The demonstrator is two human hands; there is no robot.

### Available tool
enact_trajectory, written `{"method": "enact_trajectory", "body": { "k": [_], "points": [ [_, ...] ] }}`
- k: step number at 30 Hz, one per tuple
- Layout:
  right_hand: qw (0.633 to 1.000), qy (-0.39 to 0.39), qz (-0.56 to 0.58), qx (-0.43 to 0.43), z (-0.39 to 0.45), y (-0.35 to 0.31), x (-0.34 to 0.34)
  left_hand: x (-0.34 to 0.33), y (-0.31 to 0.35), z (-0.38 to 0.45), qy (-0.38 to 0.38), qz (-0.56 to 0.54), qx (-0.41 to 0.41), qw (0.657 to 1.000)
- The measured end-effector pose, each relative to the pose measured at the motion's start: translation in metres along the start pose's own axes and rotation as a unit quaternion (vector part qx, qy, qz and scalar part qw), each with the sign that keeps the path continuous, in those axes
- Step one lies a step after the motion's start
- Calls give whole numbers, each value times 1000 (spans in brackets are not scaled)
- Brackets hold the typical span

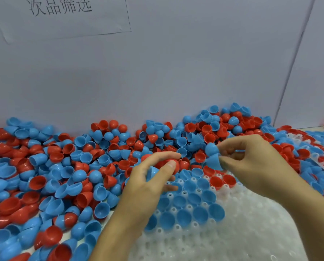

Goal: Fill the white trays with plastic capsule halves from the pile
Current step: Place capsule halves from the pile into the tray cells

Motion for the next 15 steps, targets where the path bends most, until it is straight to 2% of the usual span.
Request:
{"method": "enact_trajectory", "body": {
  "k": [3,7,10,15],
  "points": [
    [989,-55,-131,-51,0,12,7,8,-4,2,62,-19,19,998],
    [936,-161,-293,-109,-7,22,-7,9,-4,2,87,-38,38,995],
    [914,-193,-324,-149,-12,24,-21,7,0,2,79,-78,43,993],
    [911,-197,-327,-158,-12,21,-21,5,6,1,83,-154,52,983]
  ]
}}
Point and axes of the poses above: each hand's wrist, its own z-axis towards the middle knuckle, its own x-axis out of the back of the hand, y = z × x, the point moved 3 cm from there along z, towards the middle knuckle, and after that the axes turned 6 degrees about -x, right-handed, at the moved point
